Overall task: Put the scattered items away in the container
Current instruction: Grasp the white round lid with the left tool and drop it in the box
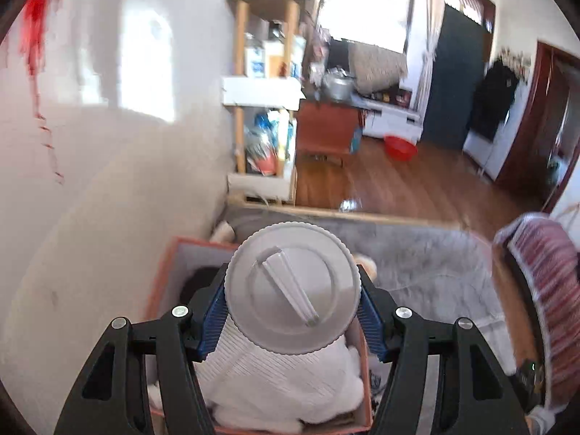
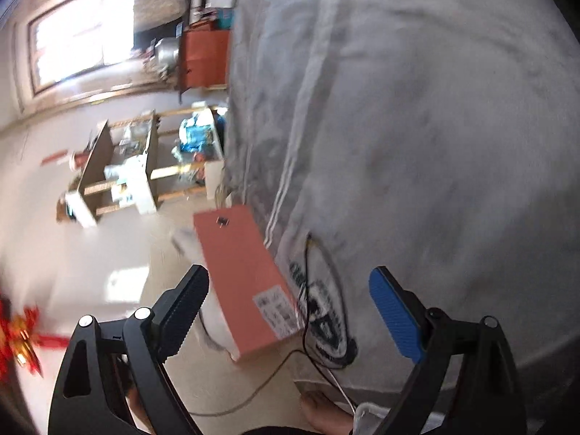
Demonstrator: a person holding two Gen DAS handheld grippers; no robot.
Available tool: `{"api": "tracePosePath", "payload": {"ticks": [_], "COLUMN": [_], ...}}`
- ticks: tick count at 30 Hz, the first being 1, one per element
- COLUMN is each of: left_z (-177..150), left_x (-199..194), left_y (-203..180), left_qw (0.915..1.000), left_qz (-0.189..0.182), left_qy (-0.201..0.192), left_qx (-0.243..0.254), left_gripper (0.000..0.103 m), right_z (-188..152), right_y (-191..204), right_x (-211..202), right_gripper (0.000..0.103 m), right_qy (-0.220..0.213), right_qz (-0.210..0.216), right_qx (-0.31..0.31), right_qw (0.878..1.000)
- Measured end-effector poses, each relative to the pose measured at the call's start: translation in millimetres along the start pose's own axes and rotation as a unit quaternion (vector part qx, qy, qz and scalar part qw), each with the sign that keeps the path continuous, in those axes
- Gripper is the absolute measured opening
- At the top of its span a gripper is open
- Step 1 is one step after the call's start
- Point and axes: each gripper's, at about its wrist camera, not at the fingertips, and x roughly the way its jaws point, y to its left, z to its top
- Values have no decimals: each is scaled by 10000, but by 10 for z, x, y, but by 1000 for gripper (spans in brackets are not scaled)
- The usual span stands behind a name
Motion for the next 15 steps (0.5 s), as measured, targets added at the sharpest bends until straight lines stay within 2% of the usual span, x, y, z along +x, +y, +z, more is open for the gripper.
{"api": "tracePosePath", "payload": {"ticks": [2,4,5,7,8,10,13,15], "left_z": [18,-34,-94,-211,-279,-439,-693,-885], "left_x": [154,192,152,-4,-116,-351,-844,-1224], "left_y": [180,321,382,427,439,409,386,366], "left_qw": [9995,9984,9984,9987,9987,9978,9966,9961], "left_qz": [144,275,227,235,321,546,699,728], "left_qy": [285,476,488,435,407,331,235,139], "left_qx": [-29,-123,-172,-140,-31,172,380,475], "left_gripper": [89,89,89,89,89,89,89,95], "right_z": [-245,-544,-765,-1240,-1421,-1907,-2577,-3035], "right_y": [315,757,1067,1650,1835,2307,2729,2942], "right_x": [-8,32,54,92,95,97,56,78], "right_gripper": [91,91,91,91,91,93,99,102], "right_qy": [-165,-168,-159,-159,-177,-271,-356,-383], "right_qz": [-284,-517,-600,-726,-769,-892,-1007,-1194], "right_qx": [-546,-1333,-1896,-2966,-3294,-4041,-4743,-5168], "right_qw": [9980,9896,9799,9521,9409,9100,8739,8469]}}
